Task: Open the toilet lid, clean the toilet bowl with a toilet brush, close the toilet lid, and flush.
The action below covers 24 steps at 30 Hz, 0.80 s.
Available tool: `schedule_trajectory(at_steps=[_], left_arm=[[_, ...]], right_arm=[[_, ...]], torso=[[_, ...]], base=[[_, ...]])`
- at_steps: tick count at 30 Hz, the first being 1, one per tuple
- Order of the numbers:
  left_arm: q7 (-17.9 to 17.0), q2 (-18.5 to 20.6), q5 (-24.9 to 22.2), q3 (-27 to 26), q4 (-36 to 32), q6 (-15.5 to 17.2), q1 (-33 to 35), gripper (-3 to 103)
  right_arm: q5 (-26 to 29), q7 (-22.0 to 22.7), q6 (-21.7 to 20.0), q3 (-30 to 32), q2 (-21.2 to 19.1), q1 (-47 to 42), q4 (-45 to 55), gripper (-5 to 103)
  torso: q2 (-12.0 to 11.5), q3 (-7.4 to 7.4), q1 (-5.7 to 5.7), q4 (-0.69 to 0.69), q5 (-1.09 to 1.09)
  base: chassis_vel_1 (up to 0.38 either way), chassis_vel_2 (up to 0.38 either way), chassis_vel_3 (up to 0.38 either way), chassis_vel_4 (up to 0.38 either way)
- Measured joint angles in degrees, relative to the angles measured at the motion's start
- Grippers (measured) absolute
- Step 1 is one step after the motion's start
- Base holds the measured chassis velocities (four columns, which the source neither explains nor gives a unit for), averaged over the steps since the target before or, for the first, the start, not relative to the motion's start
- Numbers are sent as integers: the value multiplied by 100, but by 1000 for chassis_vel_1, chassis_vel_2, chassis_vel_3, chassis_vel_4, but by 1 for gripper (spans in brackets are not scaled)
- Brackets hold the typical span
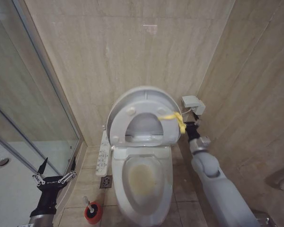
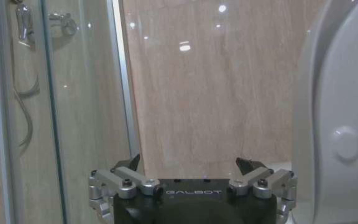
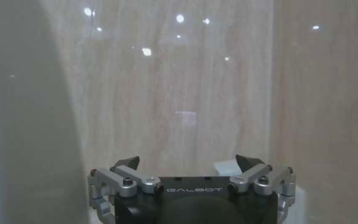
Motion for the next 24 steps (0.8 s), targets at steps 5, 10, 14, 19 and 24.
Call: schedule_trajectory(at_steps=[5,10,14,19,24], left_arm=[[0,0,0,0,0,0,0,100],[0,0,0,0,0,0,0,100],[0,0,0,0,0,0,0,100],[0,0,0,0,0,0,0,100],[0,0,0,0,0,0,0,100]], right_arm=[[66,27,14,245,-68,-773,641,100],[54,111,45,374,-24,-1505,1185,100],[-4,179,18,454,65,-1851,1467,100],[-107,222,-27,569,186,-2218,1689,100],[-138,285,-27,716,267,-2525,1874,100]], torso=[[0,0,0,2,-1],[0,0,0,0,0],[0,0,0,1,-1],[0,0,0,3,0],[0,0,0,2,-1]], base=[[0,0,0,0],[0,0,0,0],[0,0,0,0],[0,0,0,0],[0,0,0,0]])
